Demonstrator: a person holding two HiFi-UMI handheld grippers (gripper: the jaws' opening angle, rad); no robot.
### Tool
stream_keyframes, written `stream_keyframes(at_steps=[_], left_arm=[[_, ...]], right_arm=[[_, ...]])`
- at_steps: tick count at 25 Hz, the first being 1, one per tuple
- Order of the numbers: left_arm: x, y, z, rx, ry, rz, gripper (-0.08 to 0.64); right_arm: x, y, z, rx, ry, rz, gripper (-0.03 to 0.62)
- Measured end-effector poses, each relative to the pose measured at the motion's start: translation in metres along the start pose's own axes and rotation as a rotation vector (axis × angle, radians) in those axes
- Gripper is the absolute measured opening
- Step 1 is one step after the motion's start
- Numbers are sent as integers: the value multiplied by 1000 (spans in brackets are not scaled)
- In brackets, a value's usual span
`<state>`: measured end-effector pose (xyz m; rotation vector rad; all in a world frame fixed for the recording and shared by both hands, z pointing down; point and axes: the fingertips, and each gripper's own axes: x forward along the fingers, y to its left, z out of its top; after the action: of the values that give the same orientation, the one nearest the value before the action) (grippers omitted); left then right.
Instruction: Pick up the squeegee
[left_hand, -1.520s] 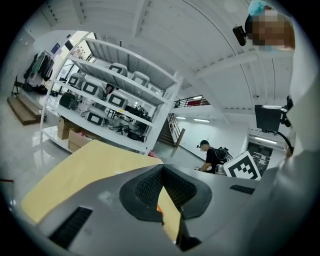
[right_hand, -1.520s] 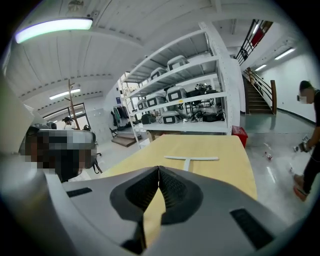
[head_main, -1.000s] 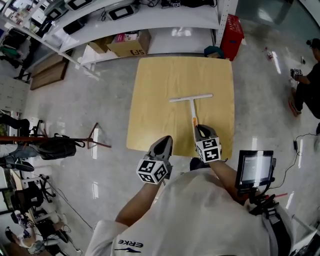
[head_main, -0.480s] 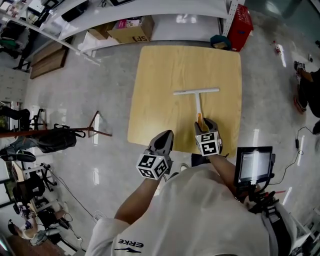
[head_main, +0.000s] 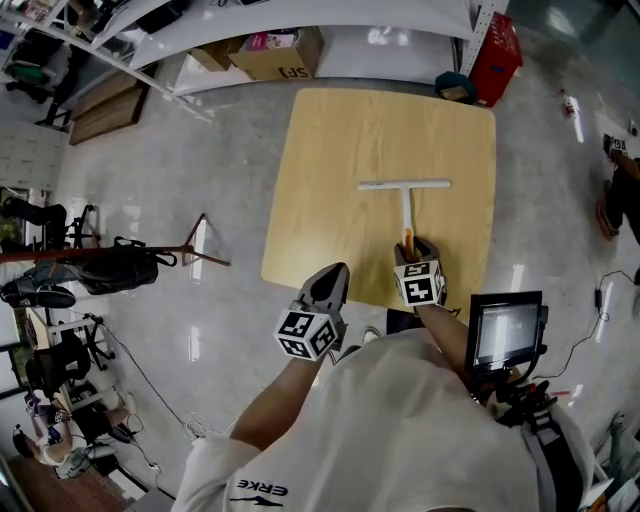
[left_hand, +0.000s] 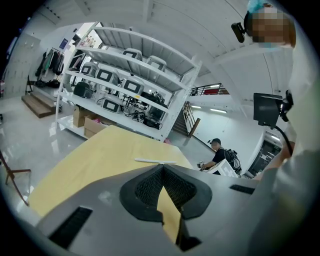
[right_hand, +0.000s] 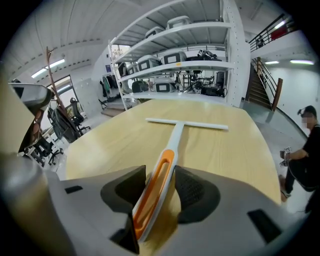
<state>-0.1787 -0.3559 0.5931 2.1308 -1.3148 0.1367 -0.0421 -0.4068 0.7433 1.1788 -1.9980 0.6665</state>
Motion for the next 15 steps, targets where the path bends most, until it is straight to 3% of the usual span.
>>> stream_keyframes(at_steps=[7, 15], left_arm=[[4, 5, -4, 0, 1, 1, 5], [11, 2, -5, 12, 11, -22, 3]], right_arm=[[3, -4, -1, 59, 15, 36, 164], [5, -17, -2, 46, 22, 33, 158]])
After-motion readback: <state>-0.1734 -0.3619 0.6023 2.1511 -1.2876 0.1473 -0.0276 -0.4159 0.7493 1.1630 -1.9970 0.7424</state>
